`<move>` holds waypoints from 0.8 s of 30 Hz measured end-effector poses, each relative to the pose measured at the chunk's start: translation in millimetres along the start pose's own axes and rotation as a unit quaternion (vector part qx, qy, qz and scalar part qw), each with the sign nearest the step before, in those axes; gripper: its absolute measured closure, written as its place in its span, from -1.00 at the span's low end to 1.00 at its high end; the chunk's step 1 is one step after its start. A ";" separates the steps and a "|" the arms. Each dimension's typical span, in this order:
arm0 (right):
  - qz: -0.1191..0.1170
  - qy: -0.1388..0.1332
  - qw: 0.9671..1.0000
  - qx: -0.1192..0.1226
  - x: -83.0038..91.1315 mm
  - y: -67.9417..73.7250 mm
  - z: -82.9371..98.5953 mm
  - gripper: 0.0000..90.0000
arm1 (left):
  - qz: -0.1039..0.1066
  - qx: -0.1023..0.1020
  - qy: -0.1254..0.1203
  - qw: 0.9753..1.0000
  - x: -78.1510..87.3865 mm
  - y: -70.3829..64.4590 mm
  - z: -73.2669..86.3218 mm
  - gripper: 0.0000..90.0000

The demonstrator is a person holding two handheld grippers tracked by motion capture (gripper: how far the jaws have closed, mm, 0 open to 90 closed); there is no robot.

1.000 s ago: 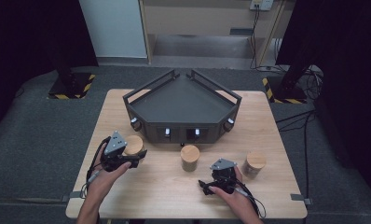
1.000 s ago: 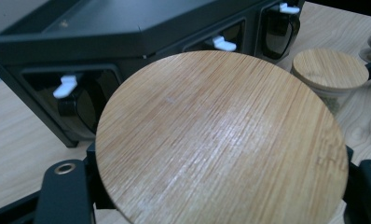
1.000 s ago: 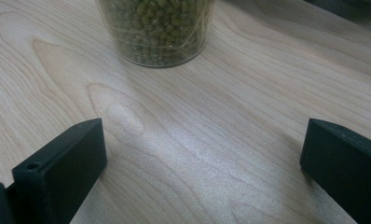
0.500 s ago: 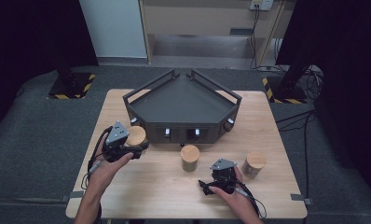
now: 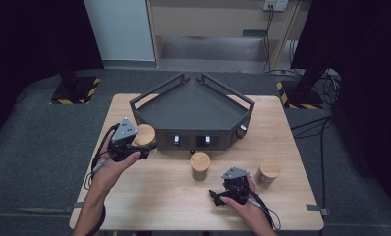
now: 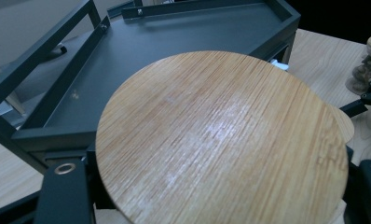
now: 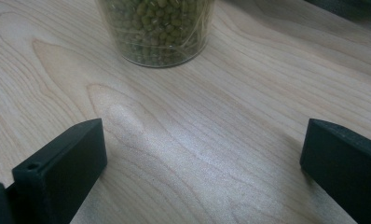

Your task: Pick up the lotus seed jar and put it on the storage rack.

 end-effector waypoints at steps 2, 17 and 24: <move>0.000 0.000 1.000 0.000 0.0 0.1 0.0 -0.99 | 0.001 -0.003 0.003 1.000 -1.9 2.3 -4.0 -0.45; 0.001 0.001 1.000 -0.002 -0.1 0.7 -0.4 -0.99 | 0.014 -0.022 0.008 1.000 -21.2 19.2 -29.4 -0.45; 0.001 0.000 1.000 -0.002 -0.1 0.6 -0.3 -0.99 | 0.016 -0.029 0.010 0.999 -31.1 32.1 -40.6 -0.45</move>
Point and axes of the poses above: each handheld gripper's, and its own axes: x roughly backward along the jaws, z roughly out of its underside, y roughly to its left, the point moved 6 cm from there along -x, roughly forward along the jaws, and after that the axes turned 4 degrees about y, right-handed, at the moved point
